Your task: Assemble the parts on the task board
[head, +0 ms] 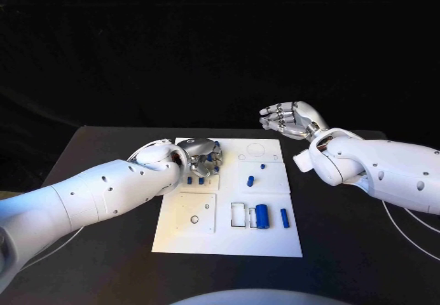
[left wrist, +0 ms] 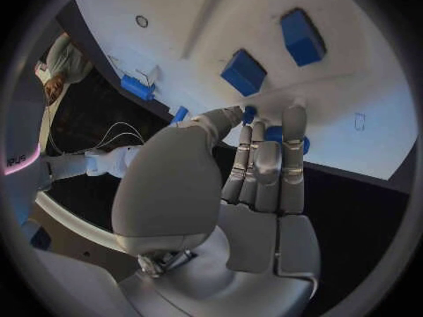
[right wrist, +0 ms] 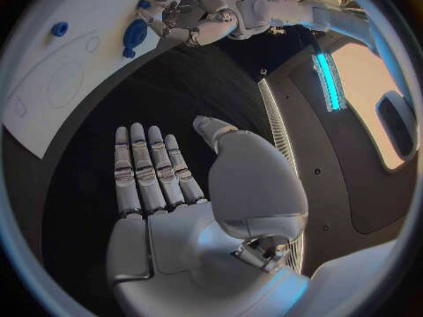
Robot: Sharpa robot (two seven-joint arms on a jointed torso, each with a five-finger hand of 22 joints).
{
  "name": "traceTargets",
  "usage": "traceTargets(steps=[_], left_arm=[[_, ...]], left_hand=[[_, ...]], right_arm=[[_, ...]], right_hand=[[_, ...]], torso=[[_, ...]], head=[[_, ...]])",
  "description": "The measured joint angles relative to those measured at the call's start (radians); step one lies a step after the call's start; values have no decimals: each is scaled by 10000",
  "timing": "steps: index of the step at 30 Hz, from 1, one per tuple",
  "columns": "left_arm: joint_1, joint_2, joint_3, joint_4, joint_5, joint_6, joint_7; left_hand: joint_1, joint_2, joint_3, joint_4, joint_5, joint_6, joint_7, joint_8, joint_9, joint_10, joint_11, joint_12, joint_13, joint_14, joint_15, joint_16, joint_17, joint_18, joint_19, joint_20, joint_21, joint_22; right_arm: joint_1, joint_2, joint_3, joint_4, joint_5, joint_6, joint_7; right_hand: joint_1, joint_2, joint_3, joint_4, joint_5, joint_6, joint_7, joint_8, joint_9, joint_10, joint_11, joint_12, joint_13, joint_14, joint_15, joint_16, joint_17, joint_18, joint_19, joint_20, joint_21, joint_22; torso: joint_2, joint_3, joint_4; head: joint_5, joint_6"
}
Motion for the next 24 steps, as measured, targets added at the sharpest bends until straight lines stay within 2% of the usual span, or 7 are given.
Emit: traceTargets(steps=[24], left_arm=[[-15, 312, 42, -304, -238, 136, -214]], left_hand=[[12, 118, 310, -203, -45, 334, -17, -196, -85, 604, -143, -203, -194, 331, -122, 225, 227, -13, 316, -71, 677, 817]], right_arm=[[0, 29, 1, -11, 3, 9, 4]], right_hand=[[0, 0, 0, 0, 2, 0, 0, 0, 0, 0, 0, 0, 0, 0, 0, -2, 0, 0, 0, 0, 0, 0]], torso=[[8, -4, 2]], head=[[-39, -89]])
